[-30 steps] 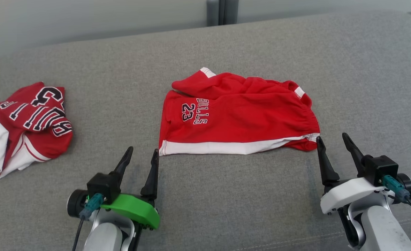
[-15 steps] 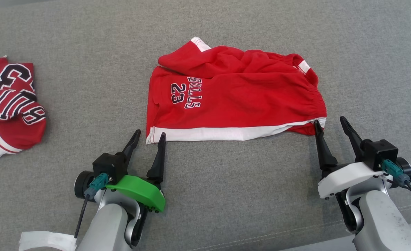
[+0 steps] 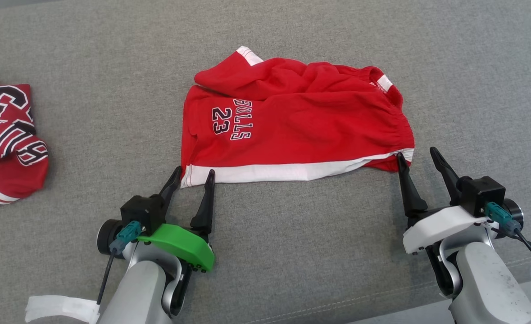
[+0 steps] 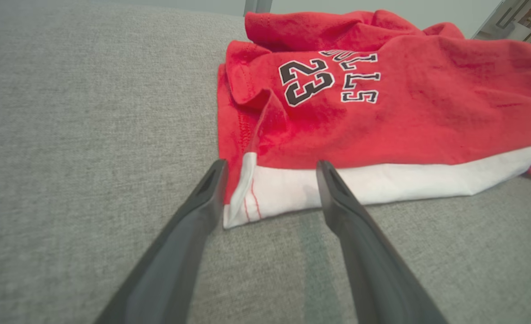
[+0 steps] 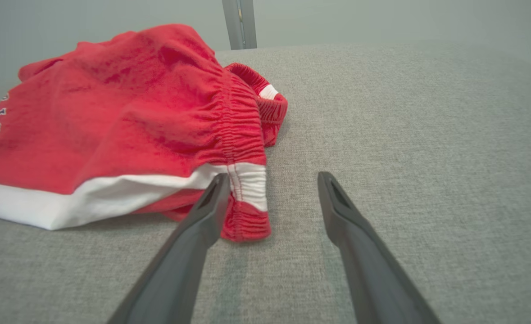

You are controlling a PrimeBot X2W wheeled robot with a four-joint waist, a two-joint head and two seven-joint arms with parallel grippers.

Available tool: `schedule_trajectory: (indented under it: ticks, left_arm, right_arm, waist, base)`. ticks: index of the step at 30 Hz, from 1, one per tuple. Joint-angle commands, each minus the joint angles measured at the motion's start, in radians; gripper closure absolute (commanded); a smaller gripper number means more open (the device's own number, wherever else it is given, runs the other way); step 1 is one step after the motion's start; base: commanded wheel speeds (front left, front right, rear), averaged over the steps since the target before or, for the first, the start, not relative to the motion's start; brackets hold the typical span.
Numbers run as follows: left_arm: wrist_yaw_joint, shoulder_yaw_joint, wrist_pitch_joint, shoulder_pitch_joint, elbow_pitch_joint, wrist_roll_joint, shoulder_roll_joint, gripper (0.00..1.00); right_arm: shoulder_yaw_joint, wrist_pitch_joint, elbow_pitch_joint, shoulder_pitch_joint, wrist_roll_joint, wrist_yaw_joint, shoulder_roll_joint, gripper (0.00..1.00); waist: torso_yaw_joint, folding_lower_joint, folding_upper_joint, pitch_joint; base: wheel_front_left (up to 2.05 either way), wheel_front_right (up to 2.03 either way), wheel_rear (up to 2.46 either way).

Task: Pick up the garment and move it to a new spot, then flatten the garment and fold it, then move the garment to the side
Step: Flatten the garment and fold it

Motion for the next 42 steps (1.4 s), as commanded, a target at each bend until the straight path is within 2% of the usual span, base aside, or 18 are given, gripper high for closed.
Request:
schedule_trajectory:
  ticks: [1, 5, 6, 9, 19, 23, 25, 26, 27, 35, 42]
  left_arm:
    - [-0.003, 0.004, 0.000, -0.019, 0.004, -0.001, 0.003, 0.00]
    - [-0.003, 0.008, 0.000, -0.027, 0.014, 0.003, 0.003, 0.04]
    - [-0.003, 0.009, 0.000, -0.030, 0.016, 0.004, 0.003, 0.15]
    - [-0.003, 0.021, 0.000, -0.034, 0.022, 0.009, 0.003, 1.00]
    - [-0.003, 0.032, 0.000, -0.030, 0.013, 0.020, 0.003, 1.00]
    - [-0.003, 0.035, 0.000, -0.023, 0.008, 0.023, 0.003, 1.00]
    - [-0.003, 0.036, 0.000, -0.019, 0.007, 0.023, 0.003, 1.00]
    - [-0.003, 0.037, 0.000, -0.017, 0.006, 0.023, 0.003, 1.00]
    - [-0.003, 0.037, 0.000, -0.015, 0.006, 0.024, 0.003, 1.00]
    - [-0.003, 0.050, 0.000, 0.021, 0.024, 0.032, 0.003, 1.00]
    - [-0.003, 0.065, 0.000, 0.118, 0.039, 0.019, 0.003, 1.00]
  right_arm:
    - [0.005, -0.003, 0.004, -0.010, 0.002, -0.001, 0.002, 0.00]
    - [0.011, -0.003, 0.007, -0.017, 0.007, -0.001, 0.003, 0.00]
    - [0.013, -0.003, 0.007, -0.018, 0.008, -0.001, 0.003, 0.00]
    - [0.021, -0.003, 0.008, -0.023, 0.012, -0.001, 0.005, 0.00]
    - [0.049, -0.003, 0.025, -0.043, 0.032, -0.001, 0.001, 0.00]
    - [0.055, -0.003, 0.019, -0.038, 0.037, -0.001, -0.002, 0.15]
    - [0.059, -0.003, 0.019, -0.031, 0.042, -0.001, -0.006, 0.56]
    - [0.061, -0.003, 0.019, -0.030, 0.041, -0.001, -0.007, 0.72]
    - [0.062, -0.003, 0.017, -0.029, 0.040, -0.001, -0.008, 1.00]
    - [0.068, -0.003, 0.015, 0.011, 0.038, -0.001, -0.004, 1.00]
    - [0.081, -0.003, 0.032, 0.091, 0.054, -0.001, -0.002, 1.00]
  waist:
    - [-0.005, 0.0000, 0.0000, 0.005]
    - [-0.008, 0.0000, 0.0000, 0.008]
    - [-0.009, 0.0000, 0.0000, 0.009]
    - [-0.010, 0.0000, 0.0000, 0.009]
    - [0.011, 0.0000, 0.0000, 0.012]
    - [0.016, 0.0000, 0.0000, 0.011]
    - [0.016, 0.0000, 0.0000, 0.010]
    - [0.016, 0.0000, 0.0000, 0.009]
    - [0.015, 0.0000, 0.0000, 0.008]
    - [0.018, 0.0000, 0.0000, -0.056]
    - [0.039, 0.0000, 0.0000, -0.227]
  base:
    - [0.00, 0.00, 0.00]
    - [0.00, 0.00, 0.00]
    - [0.00, 0.00, 0.00]
    - [0.00, 0.00, 0.00]
    - [0.00, 0.00, 0.00]
    - [0.00, 0.00, 0.00]
    - [0.00, 0.00, 0.00]
    - [0.00, 0.00, 0.00]
    - [0.00, 0.00, 0.00]
    - [0.00, 0.00, 0.00]
    - [0.00, 0.00, 0.00]
